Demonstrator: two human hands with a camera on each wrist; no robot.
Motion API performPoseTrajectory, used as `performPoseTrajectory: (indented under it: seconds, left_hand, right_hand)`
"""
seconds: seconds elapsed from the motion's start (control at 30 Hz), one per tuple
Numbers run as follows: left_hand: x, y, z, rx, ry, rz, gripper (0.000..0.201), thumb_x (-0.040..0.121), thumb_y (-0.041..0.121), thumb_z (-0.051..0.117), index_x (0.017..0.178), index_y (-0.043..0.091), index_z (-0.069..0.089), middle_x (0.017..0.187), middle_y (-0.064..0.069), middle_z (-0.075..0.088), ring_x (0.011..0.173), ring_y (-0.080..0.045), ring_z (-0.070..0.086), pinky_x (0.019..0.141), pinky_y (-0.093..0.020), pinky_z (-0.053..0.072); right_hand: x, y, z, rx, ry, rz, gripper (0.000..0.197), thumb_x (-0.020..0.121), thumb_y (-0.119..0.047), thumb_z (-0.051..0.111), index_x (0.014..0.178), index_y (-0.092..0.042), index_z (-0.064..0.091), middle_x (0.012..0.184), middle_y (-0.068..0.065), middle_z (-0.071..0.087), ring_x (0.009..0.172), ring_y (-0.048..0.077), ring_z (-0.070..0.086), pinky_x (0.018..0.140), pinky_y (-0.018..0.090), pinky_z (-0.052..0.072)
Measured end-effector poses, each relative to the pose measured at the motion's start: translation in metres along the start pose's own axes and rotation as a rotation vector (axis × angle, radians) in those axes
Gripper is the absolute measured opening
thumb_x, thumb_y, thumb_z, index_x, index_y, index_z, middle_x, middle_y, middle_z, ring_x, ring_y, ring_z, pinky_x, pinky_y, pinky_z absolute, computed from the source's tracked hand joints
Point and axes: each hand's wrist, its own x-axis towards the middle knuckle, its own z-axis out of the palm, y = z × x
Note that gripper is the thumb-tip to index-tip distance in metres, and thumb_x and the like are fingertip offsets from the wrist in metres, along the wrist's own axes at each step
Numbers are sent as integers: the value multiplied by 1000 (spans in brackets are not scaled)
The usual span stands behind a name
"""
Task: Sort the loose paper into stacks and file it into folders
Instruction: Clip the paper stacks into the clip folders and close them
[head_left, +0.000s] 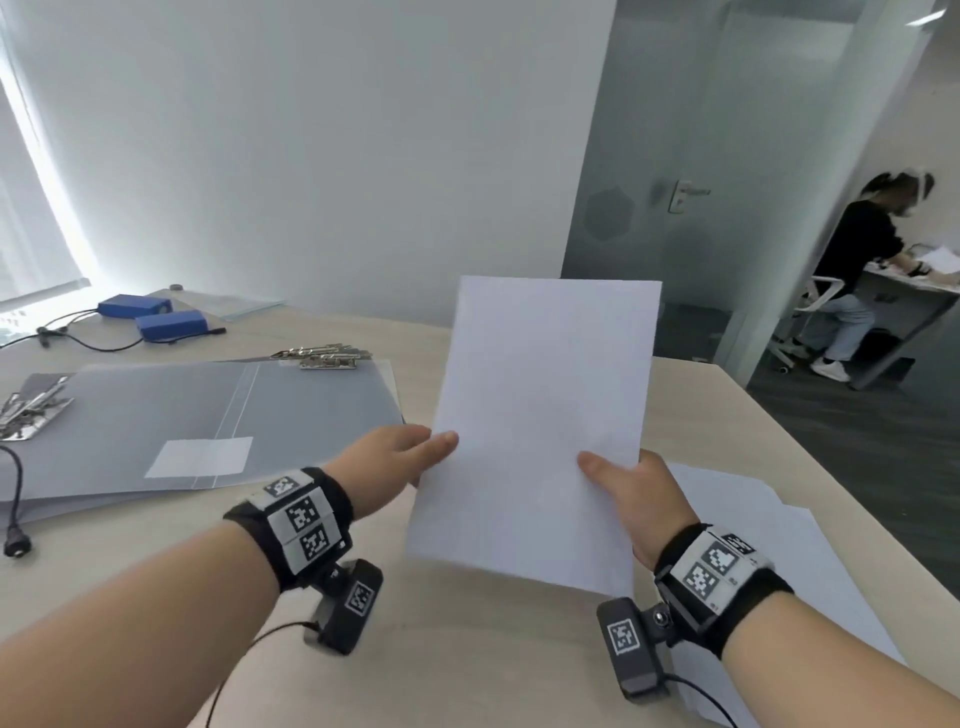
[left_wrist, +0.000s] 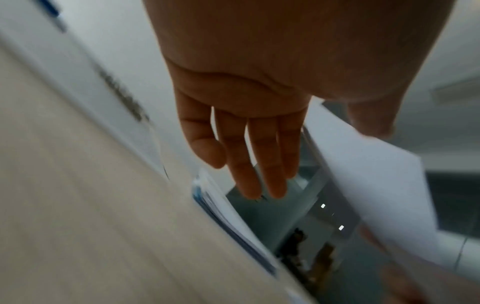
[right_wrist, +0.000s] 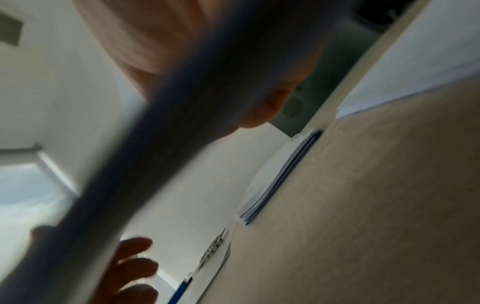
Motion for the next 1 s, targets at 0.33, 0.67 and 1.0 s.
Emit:
performPoseTrajectory:
  seconds: [0.33,0.67,1.0]
  left_hand:
    - [62,-72,-53,943,-156,-398,105,76,84,55,159,29,21,163,-2,30,146,-26,38,116,-41,34]
    - [60,-62,-52,1173,-177,-233,50,102,56,38,131,17,51,119,-7,64,109,-27,62,81,-34,46]
    - [20,-29,-61,865,300,36,27,102,28,32,98,16,55,82,-9,63,72,-30,57,64,-34,41]
  right_hand:
    - [23,13,1,180,166,84,8,94,-10,67,98,-7,74,97,10,79,87,30,75,80,42,58]
    - [21,12,9,203,124,96,10,94,-8,66,99,-3,73,94,10,79,82,27,76,72,36,58]
    - [1,-8,-14,294,153,46,16,94,-12,67,107,-4,72,103,11,78,93,31,75,81,42,57]
